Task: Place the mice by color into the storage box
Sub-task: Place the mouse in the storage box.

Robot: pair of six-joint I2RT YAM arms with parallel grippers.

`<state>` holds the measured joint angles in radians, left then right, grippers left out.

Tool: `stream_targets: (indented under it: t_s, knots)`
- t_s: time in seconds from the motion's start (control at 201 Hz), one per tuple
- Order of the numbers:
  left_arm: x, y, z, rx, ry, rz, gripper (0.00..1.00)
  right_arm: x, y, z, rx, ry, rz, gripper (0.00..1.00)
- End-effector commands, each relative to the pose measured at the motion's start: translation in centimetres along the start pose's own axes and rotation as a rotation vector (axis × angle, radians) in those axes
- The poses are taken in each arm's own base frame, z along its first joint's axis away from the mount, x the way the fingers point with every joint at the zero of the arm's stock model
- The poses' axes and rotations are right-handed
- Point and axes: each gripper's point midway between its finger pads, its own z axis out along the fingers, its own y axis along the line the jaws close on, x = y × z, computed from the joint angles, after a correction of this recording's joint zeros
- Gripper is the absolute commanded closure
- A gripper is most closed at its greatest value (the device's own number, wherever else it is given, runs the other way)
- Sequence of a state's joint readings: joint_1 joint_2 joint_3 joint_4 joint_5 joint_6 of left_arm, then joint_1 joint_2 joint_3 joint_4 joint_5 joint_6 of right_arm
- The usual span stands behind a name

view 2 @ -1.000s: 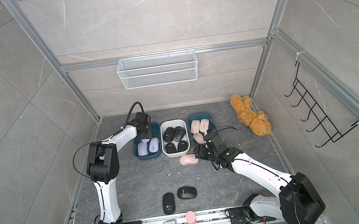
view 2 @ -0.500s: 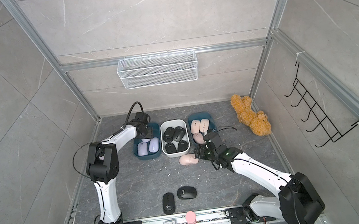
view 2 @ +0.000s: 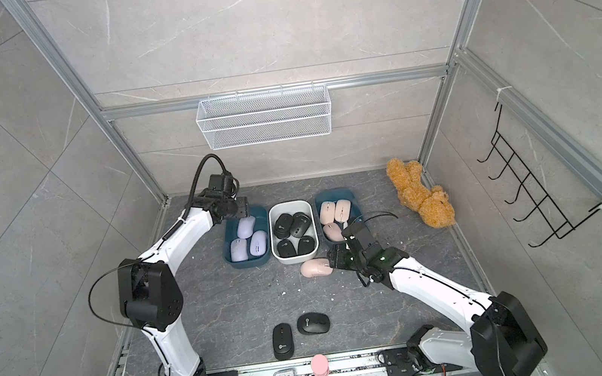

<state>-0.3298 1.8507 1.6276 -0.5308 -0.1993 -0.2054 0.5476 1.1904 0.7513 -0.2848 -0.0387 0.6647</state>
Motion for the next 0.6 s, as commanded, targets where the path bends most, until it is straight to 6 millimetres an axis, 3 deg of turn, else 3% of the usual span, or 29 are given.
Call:
stream_targets:
  t_s: [0.0, 0.364, 0.593]
  knots:
    - [0.5, -0.4, -3.4, 0.01, -0.011, -0.001, 0.29, 1.2, 0.3, -0.7, -0.013, 0.027, -0.075, 0.35]
    - [7.3, -3.2, -8.7, 0.032, 0.037, 0.067, 0.29, 5.0, 2.5, -1.3, -0.059, 0.118, -0.287, 0.35]
    - [11.0, -1.7, -10.0, 0.031, 0.064, 0.025, 0.29, 7.5, 4.2, -1.4, -0.105, 0.147, -0.435, 0.35]
